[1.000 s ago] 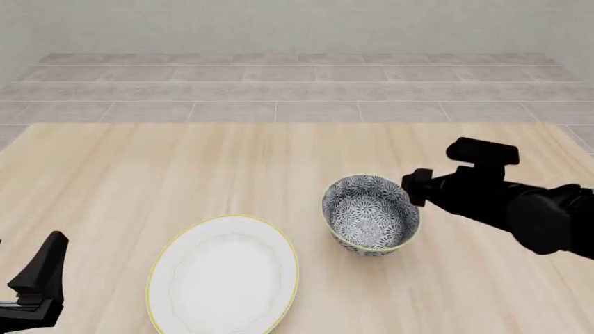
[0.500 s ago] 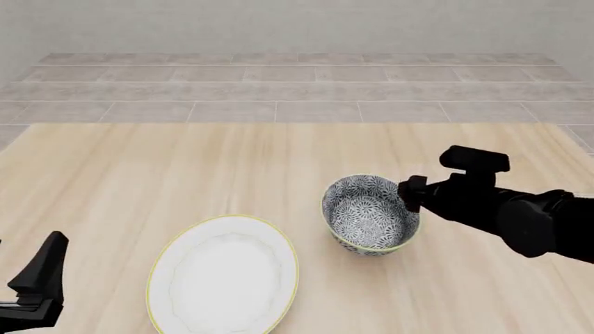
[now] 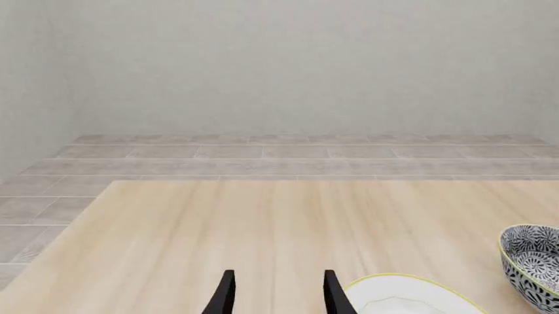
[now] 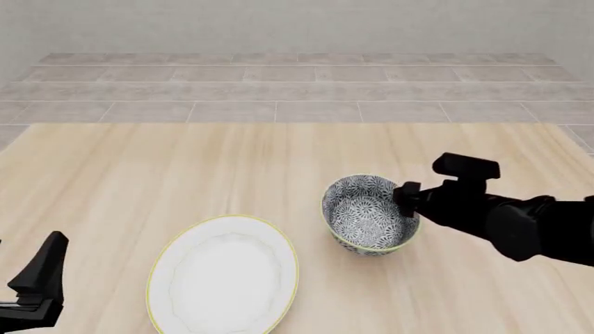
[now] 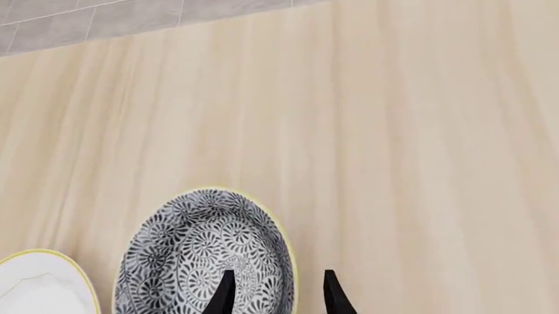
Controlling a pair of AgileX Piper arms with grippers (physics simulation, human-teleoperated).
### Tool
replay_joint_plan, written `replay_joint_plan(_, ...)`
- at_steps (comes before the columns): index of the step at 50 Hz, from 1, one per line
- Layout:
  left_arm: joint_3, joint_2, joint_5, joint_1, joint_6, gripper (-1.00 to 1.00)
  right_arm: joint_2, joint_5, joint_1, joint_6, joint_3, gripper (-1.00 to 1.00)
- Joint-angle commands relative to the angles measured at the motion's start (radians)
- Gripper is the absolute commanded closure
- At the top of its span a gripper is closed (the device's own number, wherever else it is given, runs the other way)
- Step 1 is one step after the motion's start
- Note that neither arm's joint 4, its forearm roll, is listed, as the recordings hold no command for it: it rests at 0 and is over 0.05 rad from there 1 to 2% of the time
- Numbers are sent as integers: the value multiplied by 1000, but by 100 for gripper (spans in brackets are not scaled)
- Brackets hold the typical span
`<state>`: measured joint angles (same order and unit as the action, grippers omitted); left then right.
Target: Put the bowl on the plate.
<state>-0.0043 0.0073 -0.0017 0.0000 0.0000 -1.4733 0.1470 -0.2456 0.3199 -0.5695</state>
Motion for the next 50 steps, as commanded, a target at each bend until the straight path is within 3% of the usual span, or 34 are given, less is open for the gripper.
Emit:
replay_joint_plan(1, 0, 0, 0, 0, 0, -100, -22, 21, -5, 8, 2, -100)
replay_joint_plan(50, 0, 0, 0, 0, 0, -100, -115, 97, -9, 32, 20, -100)
